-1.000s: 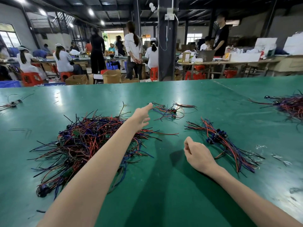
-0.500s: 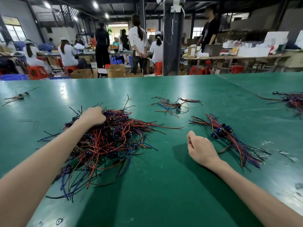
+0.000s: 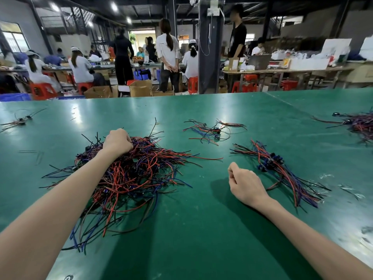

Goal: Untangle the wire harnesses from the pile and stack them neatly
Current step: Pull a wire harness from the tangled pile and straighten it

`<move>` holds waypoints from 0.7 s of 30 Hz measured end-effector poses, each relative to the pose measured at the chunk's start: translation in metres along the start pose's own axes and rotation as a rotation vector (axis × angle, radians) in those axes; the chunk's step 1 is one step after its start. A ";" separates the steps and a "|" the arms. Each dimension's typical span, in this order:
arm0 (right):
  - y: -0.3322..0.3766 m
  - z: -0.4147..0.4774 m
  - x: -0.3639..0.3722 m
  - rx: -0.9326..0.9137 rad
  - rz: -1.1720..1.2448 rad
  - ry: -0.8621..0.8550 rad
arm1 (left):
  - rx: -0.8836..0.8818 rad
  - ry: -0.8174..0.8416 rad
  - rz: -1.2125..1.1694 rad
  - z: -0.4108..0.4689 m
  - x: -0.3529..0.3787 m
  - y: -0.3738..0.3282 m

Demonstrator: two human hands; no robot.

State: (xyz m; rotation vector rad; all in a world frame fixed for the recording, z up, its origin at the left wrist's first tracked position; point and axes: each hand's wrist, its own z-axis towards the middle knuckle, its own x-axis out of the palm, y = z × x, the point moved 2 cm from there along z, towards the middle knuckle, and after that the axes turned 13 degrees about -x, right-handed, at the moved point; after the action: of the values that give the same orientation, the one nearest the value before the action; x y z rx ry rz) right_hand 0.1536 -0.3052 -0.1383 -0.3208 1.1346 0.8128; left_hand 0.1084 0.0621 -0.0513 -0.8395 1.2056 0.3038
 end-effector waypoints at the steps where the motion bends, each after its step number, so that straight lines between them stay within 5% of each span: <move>1: -0.001 0.000 0.000 -0.001 0.001 -0.001 | -0.013 -0.017 -0.015 -0.001 -0.002 -0.002; 13: -0.003 -0.002 0.001 0.012 0.012 -0.001 | 0.068 -0.070 -0.314 -0.016 -0.057 -0.047; 21: 0.002 -0.002 -0.001 0.004 0.013 0.000 | 0.120 0.119 -0.649 -0.045 -0.046 -0.074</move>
State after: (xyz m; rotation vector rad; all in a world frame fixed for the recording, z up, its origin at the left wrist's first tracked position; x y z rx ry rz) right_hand 0.1509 -0.3055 -0.1380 -0.3105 1.1389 0.8221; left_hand 0.1065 -0.0100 0.0156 -1.1023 0.9849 -0.3470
